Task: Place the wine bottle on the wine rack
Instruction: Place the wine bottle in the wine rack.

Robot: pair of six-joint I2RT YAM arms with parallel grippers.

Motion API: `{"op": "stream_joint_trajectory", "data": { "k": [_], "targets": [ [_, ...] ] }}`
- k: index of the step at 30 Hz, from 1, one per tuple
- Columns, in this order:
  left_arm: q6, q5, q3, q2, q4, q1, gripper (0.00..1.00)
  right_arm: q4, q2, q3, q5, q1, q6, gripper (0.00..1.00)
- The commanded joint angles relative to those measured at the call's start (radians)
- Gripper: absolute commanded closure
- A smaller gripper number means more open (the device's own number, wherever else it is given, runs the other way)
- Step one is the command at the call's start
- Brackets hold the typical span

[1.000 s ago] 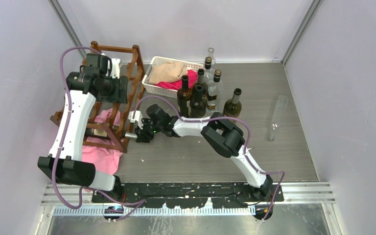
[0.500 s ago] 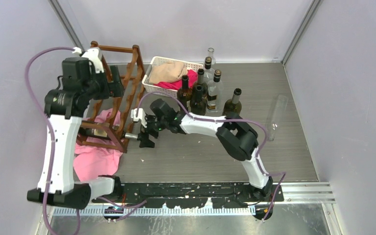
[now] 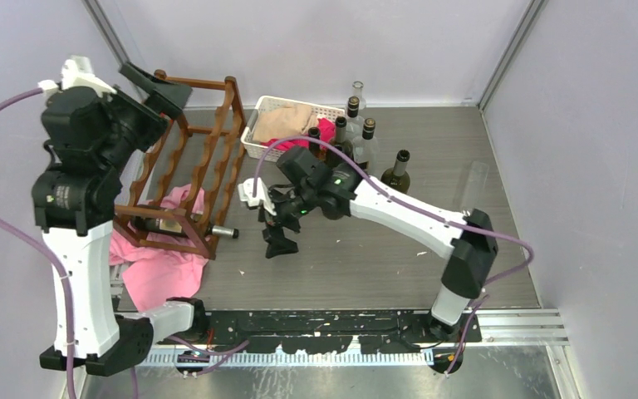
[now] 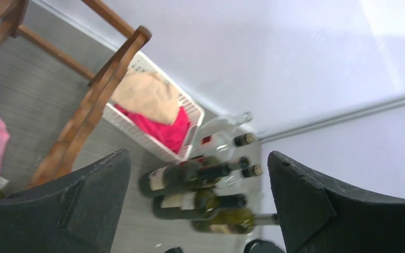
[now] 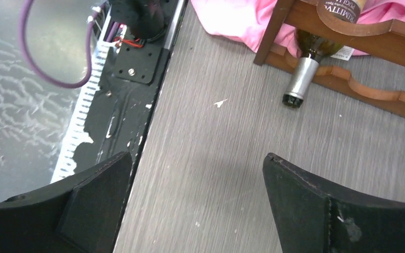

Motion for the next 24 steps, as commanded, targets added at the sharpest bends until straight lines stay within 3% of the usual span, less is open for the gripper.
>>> {"op": "stream_joint_trajectory", "data": {
  "k": [1,9,18,24],
  "targets": [
    [-0.225,-0.108,0.232,0.039,-0.191,-0.001,0.01,-0.199,-0.150,0.053,0.029,-0.004,-0.080,0.00],
    [-0.309,-0.072,0.385,0.043,-0.268,-0.002,0.01,-0.196,-0.214,0.125,0.107,-0.005,0.058,0.00],
    [-0.331,-0.013,0.430,0.053,-0.244,-0.013,0.02,-0.214,-0.278,0.142,0.155,-0.005,0.074,0.00],
    [-0.214,0.021,0.266,-0.010,-0.105,-0.013,0.00,-0.207,-0.336,0.169,0.198,-0.004,0.078,0.00]
  ]
}}
